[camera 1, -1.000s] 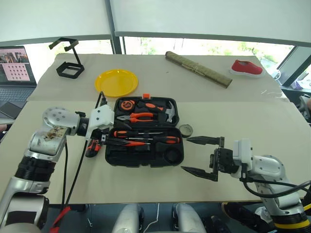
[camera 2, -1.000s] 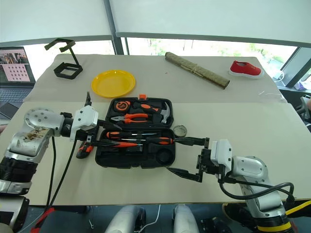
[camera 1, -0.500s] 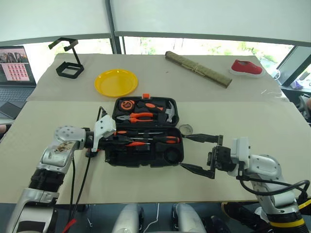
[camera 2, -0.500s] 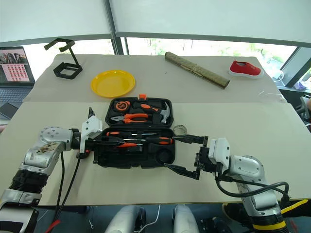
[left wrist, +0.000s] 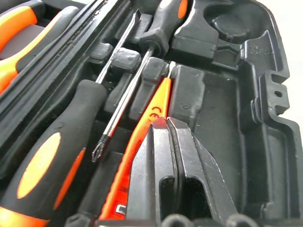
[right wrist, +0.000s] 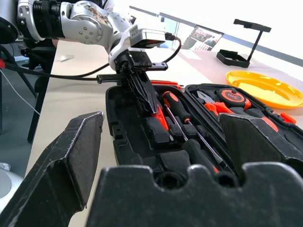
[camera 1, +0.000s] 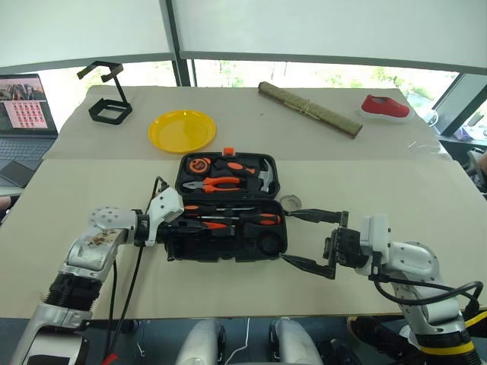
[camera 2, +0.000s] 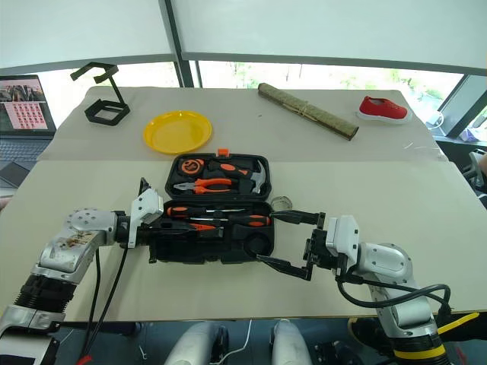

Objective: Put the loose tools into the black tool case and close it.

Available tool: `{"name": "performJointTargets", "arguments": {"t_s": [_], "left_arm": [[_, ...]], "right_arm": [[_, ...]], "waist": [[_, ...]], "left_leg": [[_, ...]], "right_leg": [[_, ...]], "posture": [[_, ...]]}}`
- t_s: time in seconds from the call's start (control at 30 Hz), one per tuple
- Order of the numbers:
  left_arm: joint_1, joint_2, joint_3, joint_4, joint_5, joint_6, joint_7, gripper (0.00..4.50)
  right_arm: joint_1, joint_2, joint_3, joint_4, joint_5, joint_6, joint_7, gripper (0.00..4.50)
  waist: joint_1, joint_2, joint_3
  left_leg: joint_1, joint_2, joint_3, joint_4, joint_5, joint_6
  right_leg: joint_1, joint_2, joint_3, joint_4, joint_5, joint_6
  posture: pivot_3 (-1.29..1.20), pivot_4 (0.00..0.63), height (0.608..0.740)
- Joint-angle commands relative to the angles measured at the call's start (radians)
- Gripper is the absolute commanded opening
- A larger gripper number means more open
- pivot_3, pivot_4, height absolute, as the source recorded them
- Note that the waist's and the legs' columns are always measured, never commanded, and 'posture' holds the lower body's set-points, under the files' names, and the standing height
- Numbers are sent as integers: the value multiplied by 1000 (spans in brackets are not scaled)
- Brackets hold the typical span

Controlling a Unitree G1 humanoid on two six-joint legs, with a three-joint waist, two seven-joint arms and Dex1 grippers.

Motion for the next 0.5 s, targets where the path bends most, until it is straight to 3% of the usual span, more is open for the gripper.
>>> {"name": "performJointTargets", "arguments": {"t_s": [0.03, 0.1, 0.13, 0.2, 0.3, 0.33, 0.5], "left_arm": [[39, -23, 50, 24, -7, -37, 61, 69], [86, -44, 169, -16, -74, -63, 110, 69], [131, -54, 249, -48, -113, -91, 137, 577], [240, -63, 399, -116, -158, -131, 196, 1019], [355, -78, 530, -153, -178, -169, 261, 1998], [406, -91, 585, -159, -181, -189, 289, 2545], [622, -190, 767, -191, -180, -247, 430, 4102]], "right_arm": [[-1, 7, -15, -16, 6, -36, 0, 4500], [7, 16, -28, -8, 11, -57, 1, 4500], [14, 22, -40, -1, 20, -71, 4, 4500], [31, 30, -66, 7, 58, -73, 11, 4500], [53, 26, -81, 14, 78, -81, 35, 4500], [57, 32, -85, 21, 75, -95, 38, 4500], [55, 75, -85, 44, 66, -157, 33, 4500]], "waist": [[-1, 0, 0], [-3, 0, 0], [-7, 0, 0], [-23, 0, 0], [-26, 0, 0], [-24, 0, 0], [-19, -1, 0]], "left_leg": [[0, 0, 0, 0, 0, 0], [1, 0, 0, 0, 0, 0], [1, 1, 0, 0, 0, 0], [-1, 3, 0, -1, 0, 0], [-2, 5, 1, -2, 0, 0], [-2, 5, 1, -2, 0, 0], [-1, 5, 1, -2, 0, -1]], "right_leg": [[1, 0, 0, 0, 0, 0], [1, 0, 0, 0, 0, 0], [0, 0, 0, 0, 0, -1], [-3, 1, 1, 0, 1, -2], [-5, 1, 1, 0, 1, -4], [-5, 1, 1, 0, 2, -4], [-3, -3, 0, -3, 3, -3]], "posture": [[0, 150, 740], [0, 150, 740], [0, 150, 740], [0, 150, 740], [0, 150, 740], [0, 150, 740], [0, 150, 740]]}}
